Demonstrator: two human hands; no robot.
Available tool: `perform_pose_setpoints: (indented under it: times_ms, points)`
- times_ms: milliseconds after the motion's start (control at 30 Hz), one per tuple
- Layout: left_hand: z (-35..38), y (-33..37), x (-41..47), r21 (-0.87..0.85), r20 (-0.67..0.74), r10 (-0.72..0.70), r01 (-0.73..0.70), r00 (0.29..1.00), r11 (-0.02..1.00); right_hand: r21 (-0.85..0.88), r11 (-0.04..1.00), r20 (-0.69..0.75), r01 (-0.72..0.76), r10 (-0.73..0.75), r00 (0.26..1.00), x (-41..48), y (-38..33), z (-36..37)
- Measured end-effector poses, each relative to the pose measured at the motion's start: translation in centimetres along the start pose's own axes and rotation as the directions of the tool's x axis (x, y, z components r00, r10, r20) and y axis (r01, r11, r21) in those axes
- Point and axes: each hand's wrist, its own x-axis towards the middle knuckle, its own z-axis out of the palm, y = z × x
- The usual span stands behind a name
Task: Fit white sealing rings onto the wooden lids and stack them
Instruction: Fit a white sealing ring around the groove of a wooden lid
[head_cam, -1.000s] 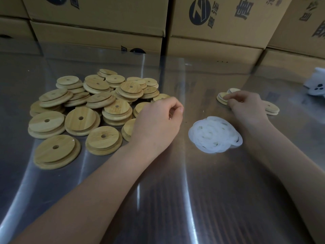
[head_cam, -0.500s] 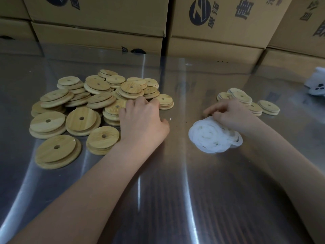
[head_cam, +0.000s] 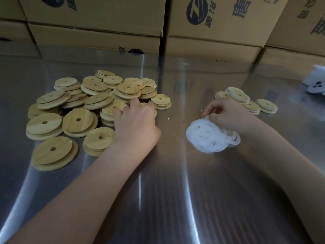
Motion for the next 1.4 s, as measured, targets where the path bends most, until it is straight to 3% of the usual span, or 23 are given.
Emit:
perform_pose_setpoints:
  times_ms: [167, 333, 533, 733, 900, 967, 1100, 1200, 1267, 1333, 1400]
  points:
    - [-0.3, -0.1, -0.1, 0.013, 0.025, 0.005, -0.006, 1.0, 1.0, 0.027, 1.0, -0.024, -0.002, 0.002, 1.0, 0.0, 0.1, 0.0]
    - [-0.8, 0.4, -0.6, 0.101, 0.178, -0.005, -0.013, 0.984, 0.995, 0.04, 0.999, -0.077, 0.006, -0.003, 0.997, 0.1, 0.1, 0.2]
    - [-1.2, 0.6, -0.7, 0.014, 0.259, -0.032, 0.03, 0.965, 0.999, 0.046, 0.998, -0.213, 0.047, -0.036, 0.976, 0.2, 0.2, 0.2]
    - [-0.8, 0.4, -0.5, -0.081, 0.18, -0.02, 0.035, 0.983, 0.996, 0.066, 0.993, -0.348, 0.103, -0.074, 0.935, 0.1, 0.0, 0.0]
    - [0.2, 0.3, -0.1, -0.197, 0.011, 0.051, -0.048, 0.999, 0.979, 0.064, 0.989, -0.444, 0.135, -0.092, 0.891, -0.1, -0.3, 0.0]
    - [0.5, 0.3, 0.1, -0.226, 0.004, 0.058, -0.056, 0.998, 0.972, 0.078, 0.986, -0.481, 0.146, -0.091, 0.872, -0.3, -0.6, -0.2]
    - [0.7, 0.5, 0.3, -0.325, 0.017, 0.044, -0.036, 0.999, 0.945, 0.251, 0.954, -0.468, 0.161, -0.026, 0.883, -0.6, -1.3, -0.3]
    - [0.6, 0.7, 0.4, -0.478, -0.023, 0.034, -0.041, 0.999, 0.878, 0.431, 0.886, -0.393, 0.17, 0.015, 0.919, -0.9, -1.9, 0.0]
    - [0.2, 0.8, 0.4, -0.632, 0.002, -0.011, 0.01, 1.0, 0.775, 0.501, 0.848, -0.35, 0.171, 0.018, 0.937, -1.0, -2.2, 0.2]
    - [-0.1, 0.9, 0.5, -0.763, 0.102, -0.068, 0.122, 0.992, 0.635, 0.555, 0.814, -0.314, 0.172, 0.014, 0.949, -1.0, -2.3, 0.3]
    - [-0.3, 1.1, 0.6, -0.868, 0.237, -0.125, 0.268, 0.963, 0.418, 0.613, 0.772, -0.282, 0.166, 0.017, 0.959, -1.0, -2.4, 0.3]
